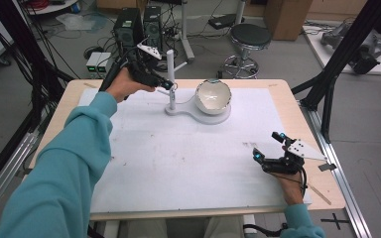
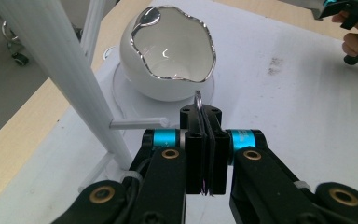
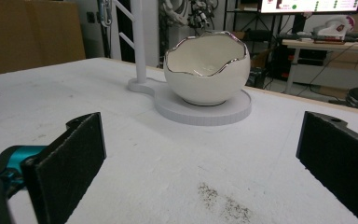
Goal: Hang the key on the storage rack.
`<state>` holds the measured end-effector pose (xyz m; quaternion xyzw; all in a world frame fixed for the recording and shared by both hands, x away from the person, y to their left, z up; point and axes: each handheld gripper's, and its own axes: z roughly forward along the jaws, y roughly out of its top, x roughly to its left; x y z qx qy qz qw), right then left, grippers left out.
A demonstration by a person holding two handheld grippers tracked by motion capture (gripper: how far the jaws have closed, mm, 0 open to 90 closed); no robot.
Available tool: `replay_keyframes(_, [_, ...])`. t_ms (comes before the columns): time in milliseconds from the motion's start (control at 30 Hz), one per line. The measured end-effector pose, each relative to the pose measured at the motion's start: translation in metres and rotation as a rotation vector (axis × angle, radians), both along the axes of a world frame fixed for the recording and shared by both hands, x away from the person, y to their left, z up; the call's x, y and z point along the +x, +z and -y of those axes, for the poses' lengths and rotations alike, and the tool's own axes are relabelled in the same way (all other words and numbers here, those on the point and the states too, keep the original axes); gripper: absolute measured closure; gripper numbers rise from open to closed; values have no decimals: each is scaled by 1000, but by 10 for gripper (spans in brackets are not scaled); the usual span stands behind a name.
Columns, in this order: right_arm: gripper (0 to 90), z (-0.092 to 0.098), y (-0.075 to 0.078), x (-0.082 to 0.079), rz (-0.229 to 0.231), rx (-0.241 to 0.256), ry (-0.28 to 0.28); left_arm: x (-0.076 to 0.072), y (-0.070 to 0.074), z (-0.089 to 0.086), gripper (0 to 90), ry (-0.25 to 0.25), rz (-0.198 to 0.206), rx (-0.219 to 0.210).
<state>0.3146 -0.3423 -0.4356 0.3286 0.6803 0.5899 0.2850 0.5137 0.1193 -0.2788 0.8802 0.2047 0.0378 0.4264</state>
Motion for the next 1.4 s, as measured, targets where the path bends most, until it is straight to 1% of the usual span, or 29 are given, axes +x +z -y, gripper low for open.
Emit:
replay_keyframes(67, [6,0,-3,1,-19,7,-5,2,-2,0,882,9,3,7])
replay_keyframes(100, [6,1,-4,2,-23,14,-9,4,-3,1,882,12,-2,12])
replay_keyframes(167, [5,2,-7,4,-22,18,-13,5,-5,1,882,18,-5,14])
replay_keyframes(200, [5,2,-8,3,-35,24,-12,5,-5,1,882,18,-5,14])
replay_keyframes(300, [5,3,-10,3,-37,39,-18,7,-7,2,882,30,-7,17])
replay_keyframes(467, [6,4,-11,4,-32,36,-20,9,-8,2,882,37,-12,16])
replay_keyframes(500, [6,4,-11,4,-38,37,-18,10,-9,2,882,41,-11,24])
replay_keyframes(567, [6,4,-11,5,-34,38,-16,11,-10,2,881,44,-14,28])
replay_keyframes(667, [5,5,-11,5,-33,41,-20,12,-11,2,882,50,-18,26])
replay_keyframes(767, [6,4,-11,5,-33,40,-19,13,-12,2,882,49,-12,33])
replay_keyframes(867, [6,4,-11,4,-39,36,-22,13,-11,1,882,60,-16,25])
replay_keyframes(900, [6,4,-11,4,-35,35,-20,14,-10,0,882,68,-11,14])
replay_keyframes(967, [6,4,-11,4,-38,37,-22,14,-11,0,882,68,-11,11])
replay_keyframes(1100, [6,4,-11,4,-33,42,-21,16,-13,1,882,81,-9,18])
replay_keyframes(1133, [6,4,-11,4,-24,39,-23,16,-13,1,881,81,-9,18])
replay_keyframes(1167, [5,4,-11,4,-30,40,-22,17,-13,0,881,93,-6,15])
replay_keyframes(1200, [5,4,-11,4,-30,40,-22,17,-13,0,881,93,-6,15])
replay_keyframes(1233, [6,4,-11,4,-28,39,-23,19,-14,0,881,110,-2,15])
replay_keyframes(1267, [6,3,-11,3,-37,43,-23,20,-15,-1,880,117,0,15])
replay_keyframes(1300, [6,4,-11,4,-27,38,-25,20,-15,-1,878,129,9,19])
replay_keyframes(1333, [6,4,-11,4,-27,38,-25,20,-15,-1,875,129,9,19])
replay_keyframes(1367, [6,3,-11,4,-31,40,-25,21,-17,-3,870,162,31,-14])
replay_keyframes(1400, [6,3,-11,4,-31,40,-25,21,-17,-3,799,162,31,-14])
